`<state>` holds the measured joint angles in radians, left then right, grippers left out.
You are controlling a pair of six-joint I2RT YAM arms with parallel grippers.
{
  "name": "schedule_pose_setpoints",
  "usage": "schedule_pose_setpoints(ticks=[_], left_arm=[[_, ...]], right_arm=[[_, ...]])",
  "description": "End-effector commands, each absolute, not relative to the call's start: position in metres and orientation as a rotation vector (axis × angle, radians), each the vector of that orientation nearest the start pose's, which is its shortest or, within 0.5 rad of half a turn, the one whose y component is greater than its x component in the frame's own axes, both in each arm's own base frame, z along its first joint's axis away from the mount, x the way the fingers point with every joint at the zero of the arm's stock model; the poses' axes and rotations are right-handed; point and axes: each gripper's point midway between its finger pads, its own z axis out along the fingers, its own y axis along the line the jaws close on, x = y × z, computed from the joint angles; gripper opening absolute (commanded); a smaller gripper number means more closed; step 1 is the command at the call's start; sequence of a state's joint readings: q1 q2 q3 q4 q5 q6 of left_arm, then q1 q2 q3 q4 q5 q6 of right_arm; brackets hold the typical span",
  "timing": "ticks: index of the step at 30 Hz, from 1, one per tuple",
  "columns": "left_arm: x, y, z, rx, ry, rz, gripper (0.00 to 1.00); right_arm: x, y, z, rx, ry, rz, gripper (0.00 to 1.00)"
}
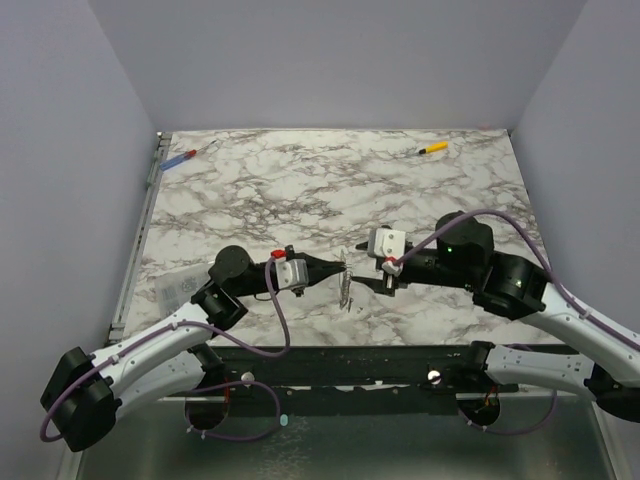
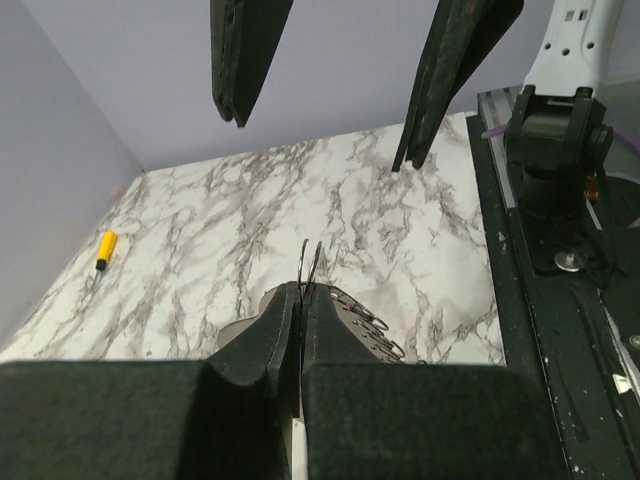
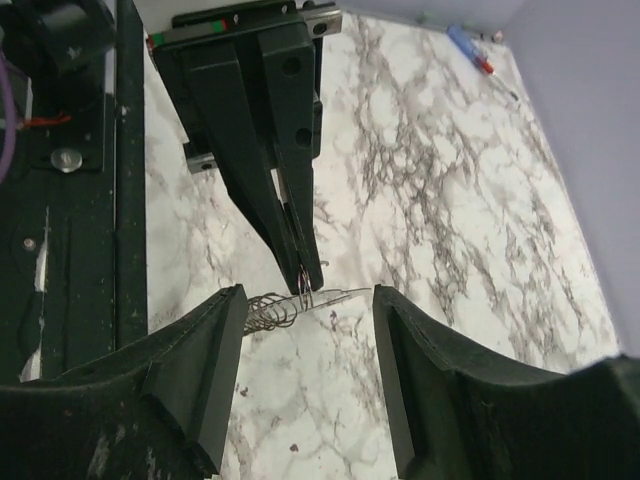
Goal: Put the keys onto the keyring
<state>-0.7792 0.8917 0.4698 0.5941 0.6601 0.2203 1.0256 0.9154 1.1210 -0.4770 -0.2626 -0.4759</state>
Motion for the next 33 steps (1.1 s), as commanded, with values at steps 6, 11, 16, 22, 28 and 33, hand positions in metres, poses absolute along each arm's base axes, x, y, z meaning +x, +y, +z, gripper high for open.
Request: schedule_pose_setpoints(ticks=[6, 11, 16, 22, 28, 33], left_arm=[[0.175, -0.306, 0.260, 1.203, 1.037, -0.828, 0.00], [0.174, -0.307, 0.256, 1.217, 1.051, -0.820, 0.00], [0.173, -0.308, 0.254, 1.230, 1.055, -0.817, 0.00], [0.172, -0.308, 0.255, 1.234, 1.053, -0.813, 0.00], [0.170, -0.308, 0.256, 1.236, 1.043, -0.812, 0.00], [0.170, -0.307, 0.258, 1.234, 1.040, -0.811, 0.00]], right_arm=[[0.161, 0.282, 0.279, -1.579, 1.440, 0.465, 0.55], [0.166, 0.287, 0.272, -1.594, 1.445, 0.446, 0.48], [0.168, 0.290, 0.266, -1.608, 1.458, 0.443, 0.42], [0.171, 0.293, 0.261, -1.612, 1.459, 0.436, 0.42], [0.173, 0.294, 0.256, -1.612, 1.464, 0.422, 0.41], [0.174, 0.295, 0.252, -1.613, 1.468, 0.423, 0.41]])
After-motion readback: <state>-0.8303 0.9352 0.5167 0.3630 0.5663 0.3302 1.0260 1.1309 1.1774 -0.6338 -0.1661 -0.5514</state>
